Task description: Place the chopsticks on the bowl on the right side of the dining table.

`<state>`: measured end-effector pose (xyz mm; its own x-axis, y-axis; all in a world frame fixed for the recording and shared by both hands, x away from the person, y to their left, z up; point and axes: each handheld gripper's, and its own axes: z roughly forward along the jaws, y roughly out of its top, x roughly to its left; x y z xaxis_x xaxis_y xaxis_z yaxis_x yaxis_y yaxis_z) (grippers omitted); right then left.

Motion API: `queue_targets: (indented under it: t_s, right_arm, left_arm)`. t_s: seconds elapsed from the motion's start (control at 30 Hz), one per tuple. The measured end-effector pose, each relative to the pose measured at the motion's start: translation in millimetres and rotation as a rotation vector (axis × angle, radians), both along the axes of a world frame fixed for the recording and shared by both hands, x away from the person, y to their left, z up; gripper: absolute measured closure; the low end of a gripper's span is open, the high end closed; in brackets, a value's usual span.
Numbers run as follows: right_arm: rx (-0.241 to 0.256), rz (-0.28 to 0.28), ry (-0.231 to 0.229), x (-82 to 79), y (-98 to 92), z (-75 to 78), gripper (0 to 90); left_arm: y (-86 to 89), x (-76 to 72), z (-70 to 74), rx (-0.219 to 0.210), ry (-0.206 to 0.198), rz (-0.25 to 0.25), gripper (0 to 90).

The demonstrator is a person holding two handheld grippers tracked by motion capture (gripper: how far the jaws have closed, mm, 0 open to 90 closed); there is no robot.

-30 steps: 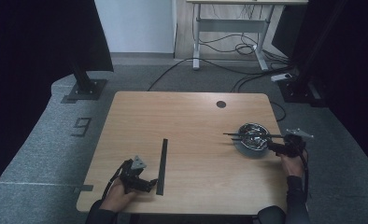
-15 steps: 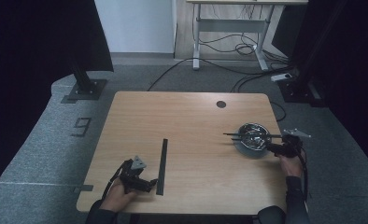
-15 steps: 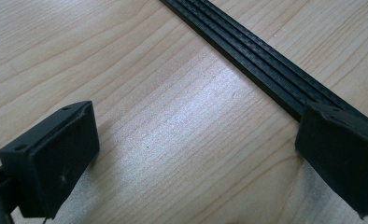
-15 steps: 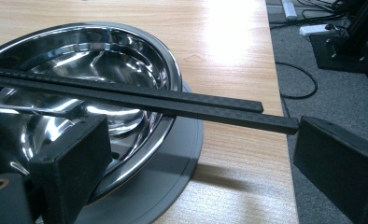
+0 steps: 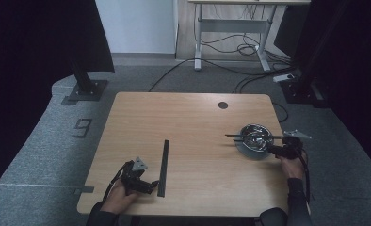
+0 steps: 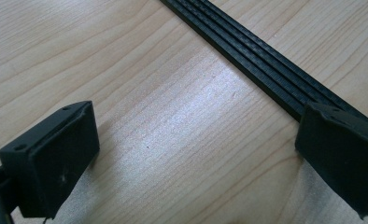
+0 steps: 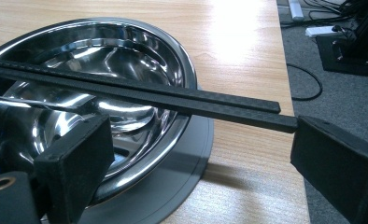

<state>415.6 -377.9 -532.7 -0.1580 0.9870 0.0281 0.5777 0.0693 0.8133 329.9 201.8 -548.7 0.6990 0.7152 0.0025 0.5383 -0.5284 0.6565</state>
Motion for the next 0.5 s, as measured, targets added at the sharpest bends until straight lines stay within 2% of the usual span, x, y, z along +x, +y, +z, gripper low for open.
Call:
queue_targets:
  t_s: [0.5]
  right_arm:
    - [-0.034,0.023,0.006,1.1,5.9,0.8,6.8]
  left_arm:
    - [0.0,0.0,0.0,0.0,0.0,0.0,0.0]
